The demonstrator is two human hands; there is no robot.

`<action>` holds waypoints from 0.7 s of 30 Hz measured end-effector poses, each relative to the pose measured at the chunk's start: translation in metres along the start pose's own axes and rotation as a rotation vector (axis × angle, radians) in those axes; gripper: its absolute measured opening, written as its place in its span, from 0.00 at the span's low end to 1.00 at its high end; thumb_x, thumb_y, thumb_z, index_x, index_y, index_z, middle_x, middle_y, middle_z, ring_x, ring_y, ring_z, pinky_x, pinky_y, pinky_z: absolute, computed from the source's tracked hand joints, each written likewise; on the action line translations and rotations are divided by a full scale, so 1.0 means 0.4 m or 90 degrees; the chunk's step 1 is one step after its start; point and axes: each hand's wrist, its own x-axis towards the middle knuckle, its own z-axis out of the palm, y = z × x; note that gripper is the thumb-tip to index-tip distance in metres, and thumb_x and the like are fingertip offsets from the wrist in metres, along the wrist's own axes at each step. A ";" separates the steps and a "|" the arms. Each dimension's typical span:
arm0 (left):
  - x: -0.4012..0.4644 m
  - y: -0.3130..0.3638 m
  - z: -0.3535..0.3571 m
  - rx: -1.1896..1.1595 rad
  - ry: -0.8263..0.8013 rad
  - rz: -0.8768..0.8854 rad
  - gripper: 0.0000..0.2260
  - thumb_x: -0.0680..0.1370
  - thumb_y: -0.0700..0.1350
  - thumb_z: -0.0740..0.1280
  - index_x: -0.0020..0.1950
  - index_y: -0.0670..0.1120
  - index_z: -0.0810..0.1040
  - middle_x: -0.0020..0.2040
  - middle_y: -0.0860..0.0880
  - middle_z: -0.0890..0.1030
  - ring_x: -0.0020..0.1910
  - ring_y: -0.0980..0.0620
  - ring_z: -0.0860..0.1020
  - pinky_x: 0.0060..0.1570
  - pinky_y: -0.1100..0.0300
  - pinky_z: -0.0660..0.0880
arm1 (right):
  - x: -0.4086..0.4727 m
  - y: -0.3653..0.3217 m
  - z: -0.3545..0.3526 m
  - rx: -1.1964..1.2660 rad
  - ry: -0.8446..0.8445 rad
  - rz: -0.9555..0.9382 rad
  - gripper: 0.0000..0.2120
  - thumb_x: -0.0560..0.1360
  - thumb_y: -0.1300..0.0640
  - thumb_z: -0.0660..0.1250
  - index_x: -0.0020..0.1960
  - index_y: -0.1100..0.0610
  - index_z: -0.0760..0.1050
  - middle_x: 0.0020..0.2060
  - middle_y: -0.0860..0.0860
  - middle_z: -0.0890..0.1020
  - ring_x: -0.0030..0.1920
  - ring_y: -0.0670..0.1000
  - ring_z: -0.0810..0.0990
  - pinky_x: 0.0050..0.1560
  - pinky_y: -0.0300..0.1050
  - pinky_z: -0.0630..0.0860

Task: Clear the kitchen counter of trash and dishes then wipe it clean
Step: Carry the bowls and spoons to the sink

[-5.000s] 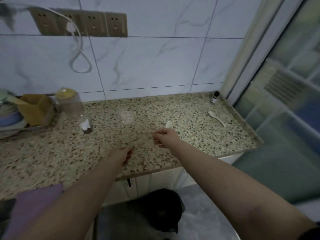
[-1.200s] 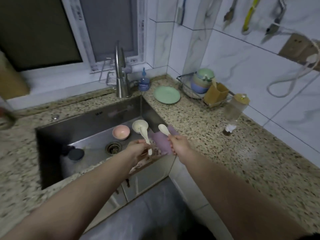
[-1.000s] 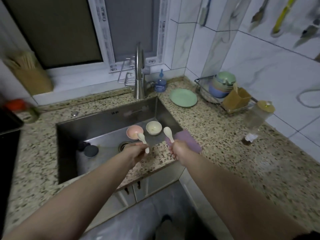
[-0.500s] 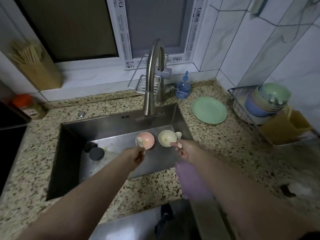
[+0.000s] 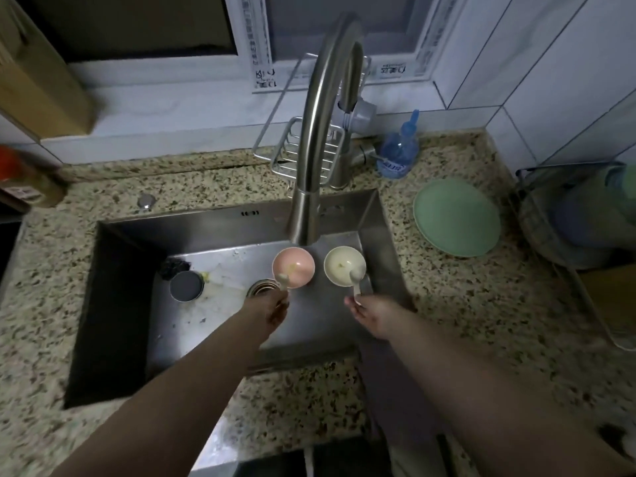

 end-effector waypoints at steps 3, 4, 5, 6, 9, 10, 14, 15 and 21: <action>0.052 0.006 0.012 -0.009 -0.003 -0.032 0.06 0.77 0.38 0.70 0.42 0.39 0.76 0.34 0.44 0.77 0.33 0.52 0.75 0.32 0.65 0.75 | 0.025 0.008 0.001 0.035 0.021 -0.003 0.07 0.80 0.66 0.63 0.44 0.64 0.75 0.39 0.56 0.81 0.36 0.48 0.81 0.28 0.33 0.77; 0.070 0.006 0.014 -0.018 0.000 -0.040 0.04 0.77 0.38 0.70 0.44 0.39 0.77 0.36 0.43 0.78 0.34 0.52 0.77 0.32 0.65 0.77 | 0.037 0.009 0.002 0.032 0.029 -0.015 0.06 0.80 0.65 0.64 0.44 0.64 0.75 0.39 0.56 0.81 0.36 0.48 0.80 0.26 0.33 0.77; 0.087 0.005 0.015 -0.020 0.000 -0.042 0.03 0.77 0.38 0.70 0.47 0.39 0.78 0.37 0.43 0.79 0.35 0.52 0.78 0.32 0.64 0.78 | 0.053 0.010 0.001 0.022 0.041 -0.031 0.06 0.79 0.64 0.65 0.44 0.63 0.76 0.39 0.55 0.81 0.36 0.48 0.80 0.25 0.34 0.76; 0.108 0.004 0.017 -0.021 -0.003 -0.044 0.04 0.76 0.38 0.70 0.48 0.38 0.78 0.38 0.43 0.79 0.36 0.52 0.78 0.32 0.64 0.79 | 0.072 0.009 0.003 0.011 0.054 -0.047 0.06 0.79 0.63 0.67 0.44 0.63 0.77 0.39 0.55 0.82 0.35 0.48 0.80 0.26 0.35 0.75; 0.161 -0.007 0.016 -0.036 0.003 -0.045 0.04 0.76 0.36 0.70 0.49 0.37 0.79 0.39 0.42 0.80 0.37 0.50 0.79 0.36 0.61 0.78 | 0.120 0.008 0.007 -0.017 0.085 -0.065 0.06 0.77 0.60 0.69 0.46 0.64 0.79 0.38 0.57 0.83 0.35 0.49 0.80 0.33 0.39 0.75; 0.173 -0.010 0.017 -0.052 0.006 -0.046 0.03 0.76 0.36 0.70 0.48 0.38 0.78 0.40 0.41 0.80 0.38 0.50 0.79 0.39 0.60 0.78 | 0.132 0.008 0.006 -0.020 0.093 -0.062 0.06 0.77 0.60 0.70 0.46 0.64 0.79 0.37 0.57 0.83 0.35 0.49 0.79 0.34 0.40 0.75; 0.219 -0.019 0.023 -0.096 0.008 -0.045 0.06 0.76 0.35 0.69 0.52 0.37 0.78 0.41 0.41 0.79 0.38 0.50 0.78 0.41 0.60 0.78 | 0.167 0.012 0.014 -0.019 0.101 -0.047 0.07 0.78 0.59 0.69 0.45 0.63 0.78 0.35 0.55 0.81 0.33 0.49 0.77 0.36 0.42 0.74; 0.235 -0.024 0.024 -0.092 0.001 -0.046 0.08 0.77 0.35 0.68 0.55 0.37 0.78 0.40 0.42 0.79 0.38 0.51 0.78 0.39 0.61 0.78 | 0.178 0.015 0.016 -0.018 0.104 -0.041 0.07 0.78 0.58 0.69 0.46 0.63 0.78 0.35 0.55 0.81 0.34 0.49 0.77 0.37 0.42 0.74; 0.300 -0.058 0.025 -0.119 -0.030 -0.053 0.14 0.78 0.38 0.67 0.64 0.39 0.78 0.45 0.44 0.81 0.44 0.52 0.80 0.36 0.64 0.80 | 0.226 0.025 0.030 0.021 0.090 -0.009 0.06 0.79 0.60 0.66 0.46 0.61 0.76 0.36 0.55 0.79 0.34 0.48 0.75 0.36 0.41 0.70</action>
